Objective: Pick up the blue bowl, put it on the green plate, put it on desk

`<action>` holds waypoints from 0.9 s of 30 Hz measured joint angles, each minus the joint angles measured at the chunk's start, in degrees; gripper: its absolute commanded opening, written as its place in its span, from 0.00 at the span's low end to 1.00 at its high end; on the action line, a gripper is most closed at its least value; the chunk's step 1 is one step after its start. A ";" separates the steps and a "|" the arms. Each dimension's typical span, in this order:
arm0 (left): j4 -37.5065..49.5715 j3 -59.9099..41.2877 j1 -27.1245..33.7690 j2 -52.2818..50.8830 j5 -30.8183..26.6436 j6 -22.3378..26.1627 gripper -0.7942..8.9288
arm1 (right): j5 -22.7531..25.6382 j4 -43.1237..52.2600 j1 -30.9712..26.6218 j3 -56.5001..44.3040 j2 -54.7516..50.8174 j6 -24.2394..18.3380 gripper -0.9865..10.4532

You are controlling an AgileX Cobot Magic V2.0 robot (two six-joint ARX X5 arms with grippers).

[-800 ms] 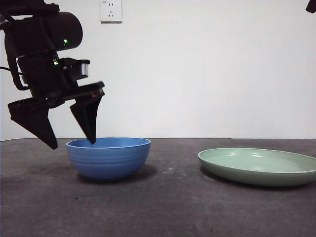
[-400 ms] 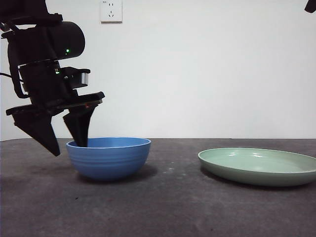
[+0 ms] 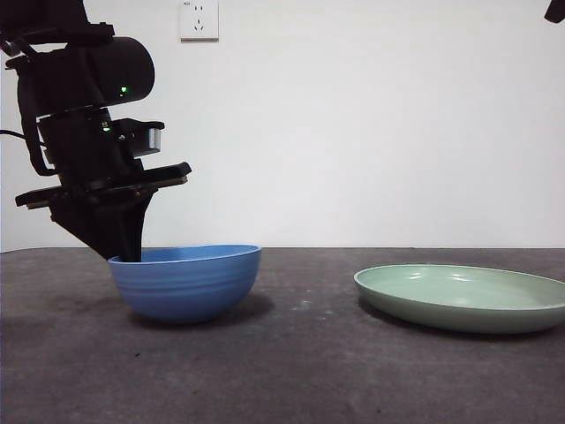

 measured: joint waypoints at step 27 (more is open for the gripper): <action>-2.71 9.27 -8.33 -9.62 5.18 -4.59 0.09 | 0.07 0.09 0.00 0.00 -0.42 1.95 0.43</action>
